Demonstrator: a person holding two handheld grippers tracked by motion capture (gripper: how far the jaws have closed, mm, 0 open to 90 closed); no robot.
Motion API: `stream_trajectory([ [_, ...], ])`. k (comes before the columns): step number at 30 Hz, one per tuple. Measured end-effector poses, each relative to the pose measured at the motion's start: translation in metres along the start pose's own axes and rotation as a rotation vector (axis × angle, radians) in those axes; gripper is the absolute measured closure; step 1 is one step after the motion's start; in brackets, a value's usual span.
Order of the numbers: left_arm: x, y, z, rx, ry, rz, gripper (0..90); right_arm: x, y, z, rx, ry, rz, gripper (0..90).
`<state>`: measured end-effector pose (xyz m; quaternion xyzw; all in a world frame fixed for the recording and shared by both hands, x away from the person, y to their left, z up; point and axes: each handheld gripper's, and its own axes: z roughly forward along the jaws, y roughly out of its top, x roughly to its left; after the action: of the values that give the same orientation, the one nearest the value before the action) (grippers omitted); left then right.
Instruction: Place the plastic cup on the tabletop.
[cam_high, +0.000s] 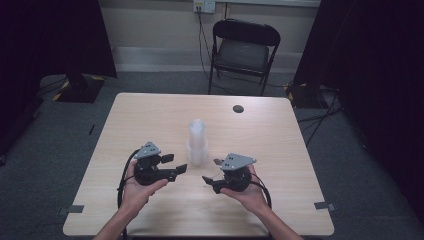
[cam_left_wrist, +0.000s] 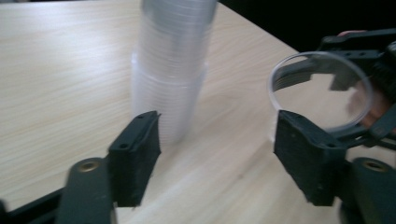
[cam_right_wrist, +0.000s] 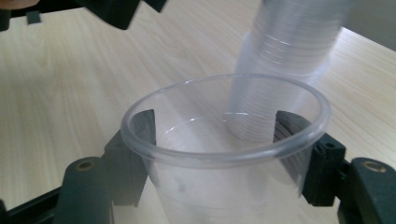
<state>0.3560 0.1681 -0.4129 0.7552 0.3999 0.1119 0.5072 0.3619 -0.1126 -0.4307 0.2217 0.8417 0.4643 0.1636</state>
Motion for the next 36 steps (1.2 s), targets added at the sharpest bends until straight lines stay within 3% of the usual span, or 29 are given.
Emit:
stream_trajectory([
  [3,0.004,-0.002,-0.002,-0.001,0.006,-0.018,26.5,-0.007,-0.003,0.001,0.006,-0.005,0.036,30.5],
  [7,0.003,-0.007,-0.004,-0.003,0.048,0.023,21.3,-0.012,-0.006,0.001,0.007,-0.014,0.053,30.4],
  [10,0.004,-0.013,-0.006,-0.006,0.089,0.022,15.3,-0.016,-0.006,-0.004,-0.007,-0.033,0.072,30.4],
  [15,0.007,-0.020,-0.010,0.008,0.099,0.027,15.8,-0.025,-0.005,-0.010,-0.022,-0.066,0.108,30.3],
  [19,0.010,-0.027,-0.015,0.040,0.117,0.074,15.8,-0.032,-0.003,-0.013,-0.033,-0.091,0.124,30.2],
  [26,0.020,-0.044,-0.028,0.030,0.148,0.037,15.7,-0.044,0.002,-0.018,-0.048,-0.130,0.145,30.0],
  [33,0.029,-0.053,-0.039,0.030,0.166,0.076,15.7,-0.062,0.013,-0.026,-0.084,-0.158,0.174,29.7],
  [36,0.033,-0.056,-0.042,0.031,0.180,0.074,15.7,-0.072,0.017,-0.028,-0.098,-0.175,0.192,29.7],
])
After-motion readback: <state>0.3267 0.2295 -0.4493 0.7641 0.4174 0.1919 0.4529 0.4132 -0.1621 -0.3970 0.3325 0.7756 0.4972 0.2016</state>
